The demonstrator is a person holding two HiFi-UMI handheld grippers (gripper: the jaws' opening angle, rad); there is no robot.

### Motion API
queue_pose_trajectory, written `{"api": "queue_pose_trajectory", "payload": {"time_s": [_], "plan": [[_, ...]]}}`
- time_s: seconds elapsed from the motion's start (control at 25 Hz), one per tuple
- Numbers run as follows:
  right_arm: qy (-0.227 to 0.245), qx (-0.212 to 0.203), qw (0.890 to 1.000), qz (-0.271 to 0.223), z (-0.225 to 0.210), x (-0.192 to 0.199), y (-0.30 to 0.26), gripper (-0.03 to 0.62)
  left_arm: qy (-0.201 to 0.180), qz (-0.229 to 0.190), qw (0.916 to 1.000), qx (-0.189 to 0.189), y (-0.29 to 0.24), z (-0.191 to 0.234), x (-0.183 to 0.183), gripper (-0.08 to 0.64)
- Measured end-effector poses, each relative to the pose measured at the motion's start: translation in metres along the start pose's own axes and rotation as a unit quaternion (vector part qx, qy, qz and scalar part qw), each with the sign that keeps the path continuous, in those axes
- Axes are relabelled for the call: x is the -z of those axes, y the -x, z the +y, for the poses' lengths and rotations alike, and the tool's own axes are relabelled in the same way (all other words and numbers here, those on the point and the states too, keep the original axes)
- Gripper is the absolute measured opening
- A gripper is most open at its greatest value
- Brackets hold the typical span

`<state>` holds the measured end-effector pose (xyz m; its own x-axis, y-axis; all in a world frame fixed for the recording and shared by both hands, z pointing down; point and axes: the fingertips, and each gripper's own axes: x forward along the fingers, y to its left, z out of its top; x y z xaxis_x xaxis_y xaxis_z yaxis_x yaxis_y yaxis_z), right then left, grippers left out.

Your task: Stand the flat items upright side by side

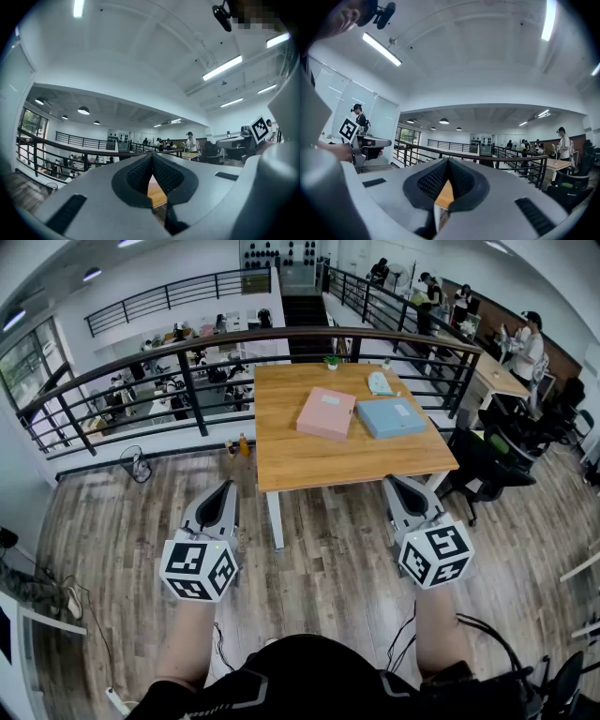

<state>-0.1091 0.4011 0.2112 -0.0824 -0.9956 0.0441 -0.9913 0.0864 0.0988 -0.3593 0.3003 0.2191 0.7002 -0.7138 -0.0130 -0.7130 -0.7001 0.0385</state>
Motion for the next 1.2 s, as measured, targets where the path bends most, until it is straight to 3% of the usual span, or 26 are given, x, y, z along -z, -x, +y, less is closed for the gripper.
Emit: {"api": "queue_pose_trajectory", "payload": {"time_s": [1.2], "plan": [[-0.019,-0.015,1.000,-0.009,0.008,-0.002,0.012,0.018,-0.018,0.012,0.9997,-0.011,0.014,-0.010,0.000,0.031]]}}
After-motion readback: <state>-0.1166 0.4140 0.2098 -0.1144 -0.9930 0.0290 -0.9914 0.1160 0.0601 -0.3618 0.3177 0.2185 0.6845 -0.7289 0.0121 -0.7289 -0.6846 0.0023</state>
